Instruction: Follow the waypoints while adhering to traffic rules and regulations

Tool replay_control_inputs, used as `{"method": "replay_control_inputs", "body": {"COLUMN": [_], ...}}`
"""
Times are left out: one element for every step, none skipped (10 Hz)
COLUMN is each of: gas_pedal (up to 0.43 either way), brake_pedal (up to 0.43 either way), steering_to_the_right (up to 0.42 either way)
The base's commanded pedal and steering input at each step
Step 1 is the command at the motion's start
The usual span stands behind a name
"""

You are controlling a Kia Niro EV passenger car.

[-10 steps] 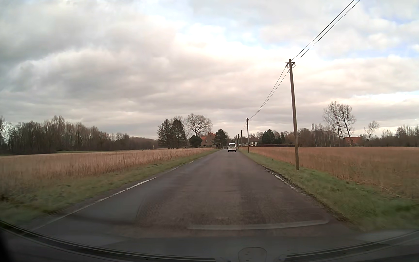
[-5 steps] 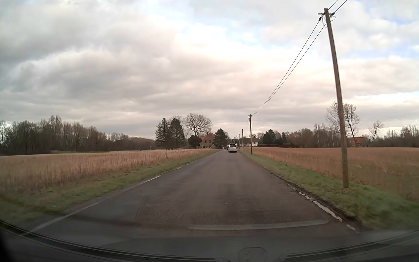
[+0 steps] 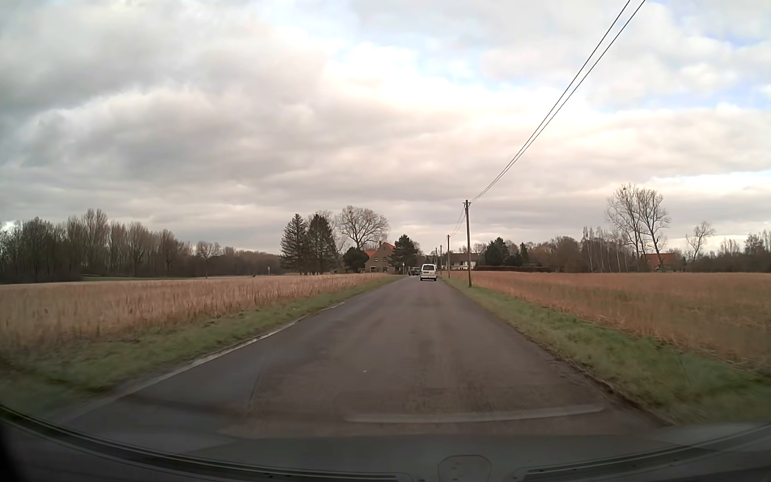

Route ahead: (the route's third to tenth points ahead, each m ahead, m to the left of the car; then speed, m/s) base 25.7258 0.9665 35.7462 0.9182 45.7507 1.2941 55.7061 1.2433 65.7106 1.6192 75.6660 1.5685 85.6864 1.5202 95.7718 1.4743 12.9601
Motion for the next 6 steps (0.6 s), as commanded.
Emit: {"method": "replay_control_inputs", "body": {"gas_pedal": [0.157, 0.157, 0.157, 0.157, 0.157, 0.157], "brake_pedal": [0.0, 0.0, 0.0, 0.0, 0.0, 0.0], "steering_to_the_right": [0.002, 0.002, 0.002, 0.002, 0.002, 0.002]}}
